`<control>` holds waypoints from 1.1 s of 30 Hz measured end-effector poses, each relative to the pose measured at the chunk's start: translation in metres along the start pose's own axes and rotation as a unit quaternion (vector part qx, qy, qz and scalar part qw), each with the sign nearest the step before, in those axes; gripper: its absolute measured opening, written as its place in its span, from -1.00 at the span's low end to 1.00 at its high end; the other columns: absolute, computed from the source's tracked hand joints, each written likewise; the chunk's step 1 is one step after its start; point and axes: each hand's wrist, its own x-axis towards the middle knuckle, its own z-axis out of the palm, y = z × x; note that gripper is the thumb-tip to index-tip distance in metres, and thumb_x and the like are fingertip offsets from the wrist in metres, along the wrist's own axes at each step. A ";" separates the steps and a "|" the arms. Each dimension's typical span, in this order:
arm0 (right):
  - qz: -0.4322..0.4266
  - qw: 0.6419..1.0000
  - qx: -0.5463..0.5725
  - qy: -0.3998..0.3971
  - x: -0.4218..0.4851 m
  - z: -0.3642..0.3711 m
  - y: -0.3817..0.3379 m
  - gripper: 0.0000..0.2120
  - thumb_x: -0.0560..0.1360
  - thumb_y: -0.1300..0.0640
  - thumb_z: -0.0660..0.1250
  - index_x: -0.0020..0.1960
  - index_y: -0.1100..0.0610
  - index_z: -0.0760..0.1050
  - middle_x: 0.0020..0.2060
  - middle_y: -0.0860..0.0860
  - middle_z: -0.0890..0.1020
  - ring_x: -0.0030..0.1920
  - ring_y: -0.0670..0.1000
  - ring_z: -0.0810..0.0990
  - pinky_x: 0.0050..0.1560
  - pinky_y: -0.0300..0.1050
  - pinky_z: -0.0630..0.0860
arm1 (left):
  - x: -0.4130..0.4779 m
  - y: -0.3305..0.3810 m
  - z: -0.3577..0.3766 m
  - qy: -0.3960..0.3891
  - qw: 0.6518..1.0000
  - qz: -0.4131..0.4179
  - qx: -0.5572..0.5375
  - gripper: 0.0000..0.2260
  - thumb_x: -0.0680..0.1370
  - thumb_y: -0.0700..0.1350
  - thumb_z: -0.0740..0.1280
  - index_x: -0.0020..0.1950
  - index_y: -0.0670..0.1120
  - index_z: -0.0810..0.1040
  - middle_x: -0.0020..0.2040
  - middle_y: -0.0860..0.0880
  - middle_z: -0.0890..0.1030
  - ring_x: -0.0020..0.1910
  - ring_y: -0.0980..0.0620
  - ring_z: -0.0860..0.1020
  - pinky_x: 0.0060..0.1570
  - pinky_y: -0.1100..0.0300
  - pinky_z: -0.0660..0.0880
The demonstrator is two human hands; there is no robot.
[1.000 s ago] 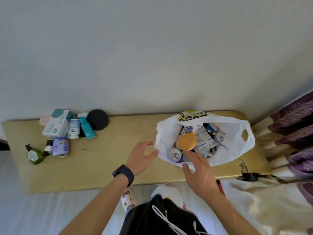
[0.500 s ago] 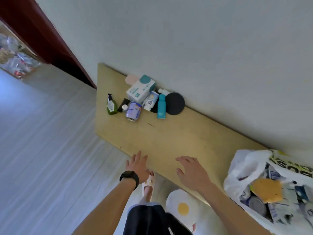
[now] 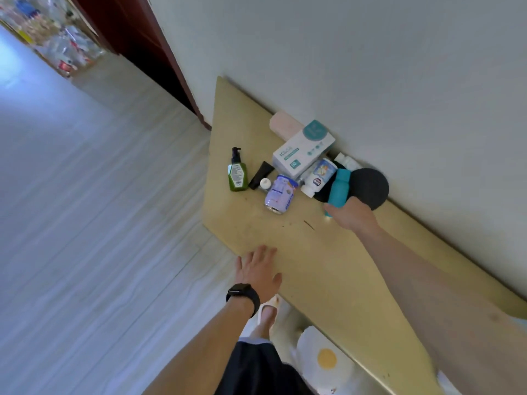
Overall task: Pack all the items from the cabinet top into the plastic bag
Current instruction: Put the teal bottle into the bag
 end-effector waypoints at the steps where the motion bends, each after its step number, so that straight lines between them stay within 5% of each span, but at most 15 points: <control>1: 0.006 1.000 -0.006 0.001 0.004 0.004 -0.002 -0.41 0.47 -0.24 0.32 0.25 0.21 0.40 0.01 0.11 0.57 -0.06 0.12 0.55 -0.21 -0.08 0.40 | 0.006 0.002 -0.008 0.011 0.999 -0.014 -0.040 -0.40 0.52 0.17 0.24 0.53 0.12 0.14 0.50 0.01 0.27 0.41 -0.10 0.31 0.41 -0.07 0.20; 5: 0.011 1.000 0.000 0.007 -0.001 0.020 0.000 -0.63 0.50 -0.14 0.30 0.11 0.14 0.46 -0.10 0.06 0.58 -0.15 0.10 0.53 -0.27 -0.09 0.37 | 0.042 0.015 -0.049 0.065 0.957 -0.101 -0.264 -0.29 0.46 0.19 0.37 0.51 0.03 0.15 0.43 -0.01 0.31 0.38 -0.07 0.36 0.31 -0.03 0.38; 8: 0.045 0.998 -0.035 -0.018 -0.030 0.040 0.019 -0.58 0.46 -0.20 0.25 0.12 0.11 0.48 -0.07 0.08 0.62 -0.12 0.12 0.59 -0.24 -0.08 0.45 | 0.075 0.028 -0.077 0.071 0.926 -0.143 -0.343 -0.28 0.44 0.17 0.42 0.49 -0.05 0.21 0.38 -0.05 0.35 0.34 -0.10 0.40 0.28 -0.01 0.41; 13: 0.093 0.988 -0.101 -0.067 -0.094 0.074 0.067 -0.54 0.48 -0.24 0.22 0.20 0.06 0.46 0.08 0.04 0.61 0.07 0.10 0.61 -0.09 -0.11 0.45 | 0.106 0.033 -0.084 0.064 0.924 -0.154 -0.343 -0.41 0.39 0.27 0.39 0.30 0.00 0.41 0.16 -0.02 0.56 0.09 -0.11 0.56 0.11 0.01 0.49; 17: 0.110 0.986 -0.117 -0.049 -0.110 0.087 0.092 -0.47 0.47 -0.26 0.24 0.25 0.09 0.34 0.12 0.02 0.51 0.13 0.09 0.55 -0.09 -0.07 0.39 | 0.097 0.035 -0.077 0.063 0.925 -0.129 -0.353 -0.58 0.42 0.22 0.43 0.14 0.05 0.43 -0.04 0.07 0.61 -0.16 0.10 0.56 -0.25 0.19 0.42; 22: 0.059 0.994 -0.086 0.023 -0.100 0.093 0.099 -0.49 0.53 -0.23 0.21 0.28 0.12 0.29 0.15 0.07 0.45 0.14 0.14 0.51 -0.02 0.02 0.47 | 0.068 0.031 -0.047 0.003 0.954 -0.111 -0.278 -0.56 0.37 0.15 0.48 0.10 0.01 0.40 -0.01 0.02 0.55 -0.06 0.00 0.57 -0.04 0.10 0.52; 26: 0.086 0.983 0.160 -0.030 -0.117 0.088 0.112 -0.56 0.53 -0.18 0.27 0.20 0.14 0.36 0.08 0.10 0.54 0.06 0.15 0.57 -0.06 -0.03 0.45 | 0.023 0.032 -0.007 -0.015 0.972 -0.082 -0.219 -0.56 0.35 0.07 0.47 0.16 0.01 0.44 0.07 0.01 0.47 -0.06 0.01 0.56 -0.05 0.13 0.51; 33: 0.064 0.855 0.515 0.007 -0.255 0.065 0.185 -0.78 0.58 -0.01 0.33 0.16 0.03 0.41 -0.03 0.06 0.59 -0.14 -0.01 0.59 -0.13 -0.16 0.51 | -0.056 0.079 0.030 -0.082 0.962 -0.002 -0.259 -0.64 0.41 0.02 0.53 0.11 0.01 0.49 -0.05 0.07 0.64 -0.15 0.12 0.60 -0.30 0.26 0.42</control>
